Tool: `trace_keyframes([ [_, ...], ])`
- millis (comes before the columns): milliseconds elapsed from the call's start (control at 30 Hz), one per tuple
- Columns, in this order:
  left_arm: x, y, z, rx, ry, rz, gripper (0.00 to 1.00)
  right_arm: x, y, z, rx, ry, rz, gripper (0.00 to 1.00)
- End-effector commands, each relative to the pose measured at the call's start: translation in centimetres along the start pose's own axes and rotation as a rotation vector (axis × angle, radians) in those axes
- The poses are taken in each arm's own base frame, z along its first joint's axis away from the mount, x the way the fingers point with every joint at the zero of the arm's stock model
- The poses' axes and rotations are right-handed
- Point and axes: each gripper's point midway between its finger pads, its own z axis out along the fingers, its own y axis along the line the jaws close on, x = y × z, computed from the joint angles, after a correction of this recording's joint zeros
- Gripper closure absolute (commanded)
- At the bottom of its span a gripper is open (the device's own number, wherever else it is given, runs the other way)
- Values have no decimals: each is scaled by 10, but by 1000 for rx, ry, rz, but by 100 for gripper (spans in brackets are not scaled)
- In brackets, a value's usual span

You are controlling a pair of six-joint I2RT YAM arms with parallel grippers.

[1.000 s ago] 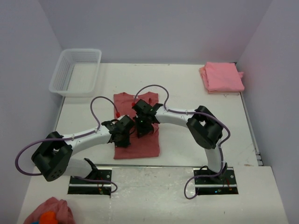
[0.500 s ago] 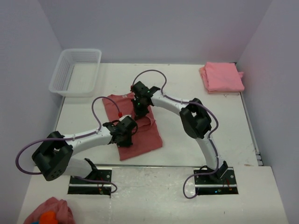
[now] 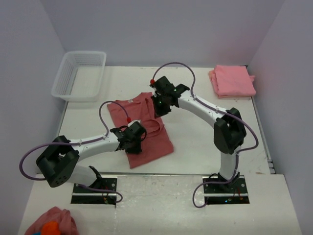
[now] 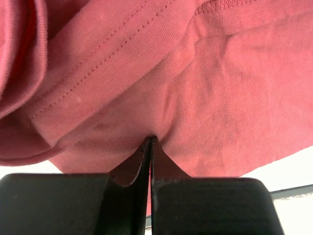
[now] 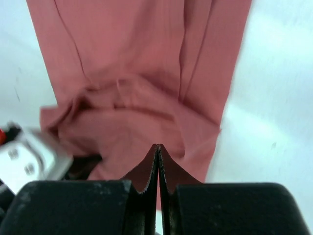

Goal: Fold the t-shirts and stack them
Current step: Fold the folded rectangular tshirt in 1/3 of the way

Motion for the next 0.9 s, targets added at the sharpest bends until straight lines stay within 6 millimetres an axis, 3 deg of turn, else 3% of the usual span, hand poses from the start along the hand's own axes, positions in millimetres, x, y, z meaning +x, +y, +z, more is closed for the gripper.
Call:
trace_keyframes([
  [0, 38, 22, 20, -78, 120, 4, 100, 31, -8, -22, 13, -27, 14, 100],
  [67, 38, 23, 21, -83, 120, 5, 100, 38, -11, -31, 8, -66, 34, 100],
  [100, 38, 22, 21, -80, 120, 6, 100, 55, -19, -25, 23, -34, 45, 100],
  [200, 38, 21, 21, -78, 121, 7, 100, 74, -26, -16, 25, -2, 62, 100],
  [300, 38, 19, 20, -73, 121, 5, 100, 82, -31, -3, 31, 18, 68, 100],
  [533, 37, 17, 14, -64, 113, 2, 100, 79, -33, 36, 32, 61, 73, 100],
  [867, 36, 14, 13, -62, 117, 11, 100, 67, -24, 59, -3, 77, 69, 100],
])
